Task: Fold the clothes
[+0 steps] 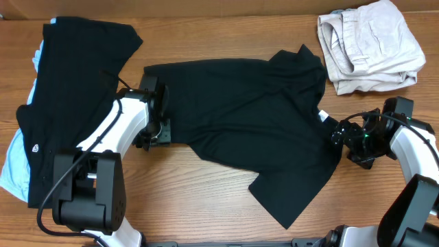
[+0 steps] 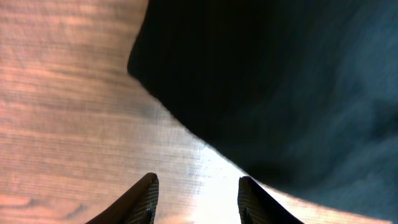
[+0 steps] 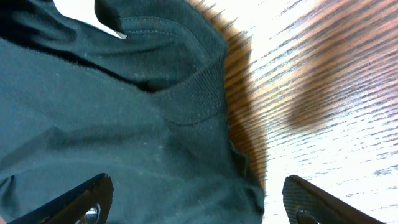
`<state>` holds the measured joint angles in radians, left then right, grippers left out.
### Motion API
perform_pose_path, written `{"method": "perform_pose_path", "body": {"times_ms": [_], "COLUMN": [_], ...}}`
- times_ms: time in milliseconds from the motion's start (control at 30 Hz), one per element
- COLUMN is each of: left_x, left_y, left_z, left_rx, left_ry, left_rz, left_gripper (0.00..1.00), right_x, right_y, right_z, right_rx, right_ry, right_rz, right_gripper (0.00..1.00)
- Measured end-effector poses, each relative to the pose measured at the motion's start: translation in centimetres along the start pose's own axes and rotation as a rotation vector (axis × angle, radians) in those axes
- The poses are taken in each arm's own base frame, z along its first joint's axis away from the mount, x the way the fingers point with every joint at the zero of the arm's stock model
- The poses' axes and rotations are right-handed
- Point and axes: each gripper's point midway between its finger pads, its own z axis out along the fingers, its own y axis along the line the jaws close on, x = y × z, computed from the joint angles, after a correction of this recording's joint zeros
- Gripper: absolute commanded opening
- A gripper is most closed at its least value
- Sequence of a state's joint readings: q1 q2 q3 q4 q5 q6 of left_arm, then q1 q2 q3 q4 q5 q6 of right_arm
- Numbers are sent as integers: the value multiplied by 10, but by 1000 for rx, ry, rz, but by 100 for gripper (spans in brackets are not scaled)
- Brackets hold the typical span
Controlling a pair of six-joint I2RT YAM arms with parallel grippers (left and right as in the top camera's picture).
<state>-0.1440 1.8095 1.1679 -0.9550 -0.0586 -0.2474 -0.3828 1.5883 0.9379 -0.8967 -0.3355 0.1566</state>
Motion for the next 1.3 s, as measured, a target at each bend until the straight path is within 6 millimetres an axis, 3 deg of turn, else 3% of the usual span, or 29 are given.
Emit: {"method": "perform_pose_path", "body": {"times_ms": [200,467,667,933,1300], "left_x": [-14,-11,-29,-35,-67], "left_y": [-7,-8,-12,-7,0], "left_z": [3,19,18,18,9], "left_rx": [34,42,59,27,-19], "left_ry": [-61,-78,-157,-182,-323], "left_rz": [-5,-6,-10,-18,-43], "left_gripper": [44,46,45,37,23], "right_x": [0,0,-1,-2,-5], "right_y": [0,0,0,0,1], "right_z": [0,0,0,0,0], "right_rx": [0,0,0,-2,-5], "right_ry": [1,1,-2,-6,-19], "right_rz": [0,0,0,-2,-7], "right_gripper": [91,91,91,91,91]}}
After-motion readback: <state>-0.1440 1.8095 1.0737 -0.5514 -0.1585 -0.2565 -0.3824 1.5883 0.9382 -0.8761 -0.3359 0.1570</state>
